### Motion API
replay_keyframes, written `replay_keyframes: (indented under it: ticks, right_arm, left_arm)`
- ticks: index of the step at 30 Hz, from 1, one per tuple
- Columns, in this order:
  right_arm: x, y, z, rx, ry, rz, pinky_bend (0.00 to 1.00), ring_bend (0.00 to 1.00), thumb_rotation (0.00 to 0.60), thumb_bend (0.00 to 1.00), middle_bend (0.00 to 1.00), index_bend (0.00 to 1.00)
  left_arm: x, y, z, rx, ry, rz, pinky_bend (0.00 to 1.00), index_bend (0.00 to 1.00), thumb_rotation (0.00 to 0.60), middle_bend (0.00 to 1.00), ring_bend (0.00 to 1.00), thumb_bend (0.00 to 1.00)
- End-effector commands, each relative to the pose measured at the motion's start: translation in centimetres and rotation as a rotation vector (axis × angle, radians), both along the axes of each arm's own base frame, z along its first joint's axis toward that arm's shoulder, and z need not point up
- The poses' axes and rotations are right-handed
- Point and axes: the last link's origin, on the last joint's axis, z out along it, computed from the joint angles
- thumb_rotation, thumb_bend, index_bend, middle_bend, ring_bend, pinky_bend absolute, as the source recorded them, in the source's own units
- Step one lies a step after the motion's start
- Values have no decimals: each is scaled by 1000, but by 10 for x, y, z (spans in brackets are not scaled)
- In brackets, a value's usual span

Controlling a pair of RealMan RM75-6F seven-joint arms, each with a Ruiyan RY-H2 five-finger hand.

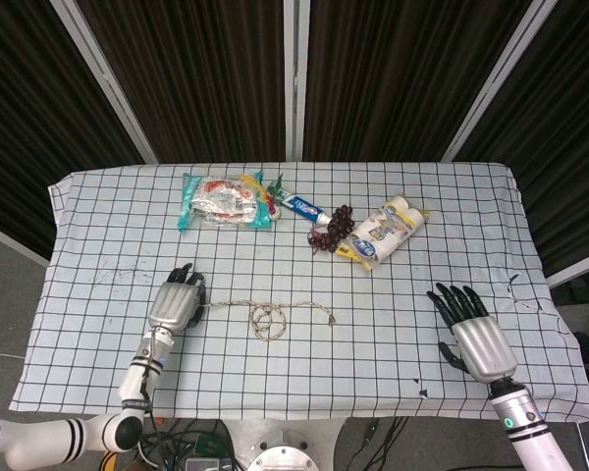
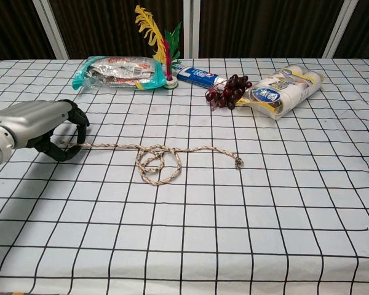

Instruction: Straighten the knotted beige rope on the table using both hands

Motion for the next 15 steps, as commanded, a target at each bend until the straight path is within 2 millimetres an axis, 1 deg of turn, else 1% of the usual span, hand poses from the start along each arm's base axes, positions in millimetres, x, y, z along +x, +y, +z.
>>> replay_keyframes:
  ticks: [1,5,9,12,15]
  right_arm:
    - [22,-8,-21,44,-19,49,0,0,600,296,0,0]
    - [39,-23,-49,73,-43,74,0,0,600,297,0,0]
    - [44,-42,-77,86,-44,66,0,0,600,308,0,0]
    - [51,-53,-95,103,-79,55,0,0,600,308,0,0]
    - [60,-62,-106,86,-115,59,0,0,600,308,0,0]
  left_arm:
    - [0,0,1,5,-7,2,114,600,600,211,16,465]
    - [1,-1,2,10,-13,-1,114,604,600,215,16,465]
    - [2,-1,3,8,-1,-12,113,605,600,217,16,466]
    - [1,0,5,13,8,-13,112,605,600,217,16,467]
    - [1,1,6,15,6,-8,111,605,600,218,16,467]
